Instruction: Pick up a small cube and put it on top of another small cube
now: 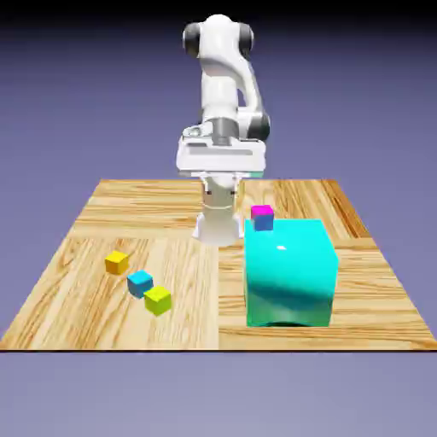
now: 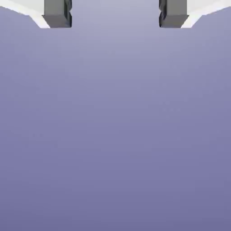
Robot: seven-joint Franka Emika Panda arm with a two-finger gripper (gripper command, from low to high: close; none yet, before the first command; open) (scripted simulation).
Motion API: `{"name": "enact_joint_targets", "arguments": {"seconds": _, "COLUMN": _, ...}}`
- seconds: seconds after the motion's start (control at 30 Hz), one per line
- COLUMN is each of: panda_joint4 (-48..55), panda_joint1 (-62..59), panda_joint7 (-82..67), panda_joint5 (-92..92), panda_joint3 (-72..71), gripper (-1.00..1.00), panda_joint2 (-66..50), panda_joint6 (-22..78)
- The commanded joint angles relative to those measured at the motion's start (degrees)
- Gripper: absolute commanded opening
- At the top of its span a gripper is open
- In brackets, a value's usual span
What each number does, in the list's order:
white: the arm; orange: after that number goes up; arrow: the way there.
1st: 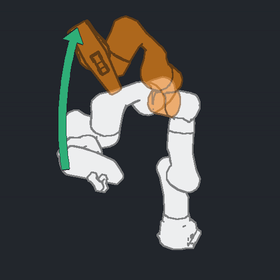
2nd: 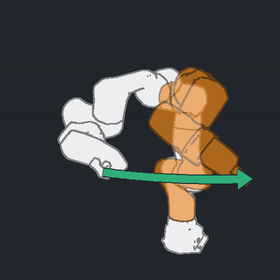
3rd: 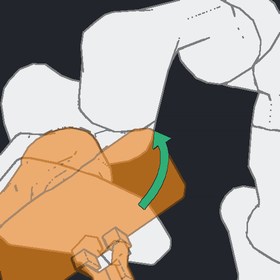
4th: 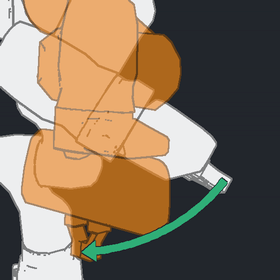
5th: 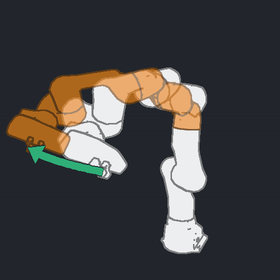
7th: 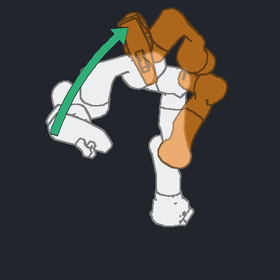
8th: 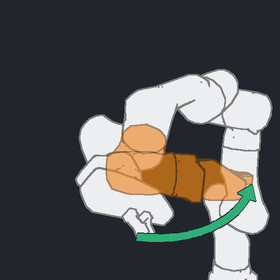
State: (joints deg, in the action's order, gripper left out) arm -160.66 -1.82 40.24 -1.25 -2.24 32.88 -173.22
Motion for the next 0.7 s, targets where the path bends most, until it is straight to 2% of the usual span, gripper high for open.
{"name": "enact_joint_targets", "arguments": {"seconds": 0.0, "panda_joint4": 0.3, "panda_joint1": -2.1, "panda_joint7": -1.8, "panda_joint5": -1.0, "panda_joint3": -1.9, "gripper": 0.0, "panda_joint2": 0.2, "panda_joint6": 0.7}}
{"name": "enact_joint_targets", "arguments": {"seconds": 0.67, "panda_joint4": 6.0, "panda_joint1": -43.6, "panda_joint7": -38.6, "panda_joint5": -21.9, "panda_joint3": -39.0, "gripper": 0.0, "panda_joint2": 3.9, "panda_joint6": 13.7}}
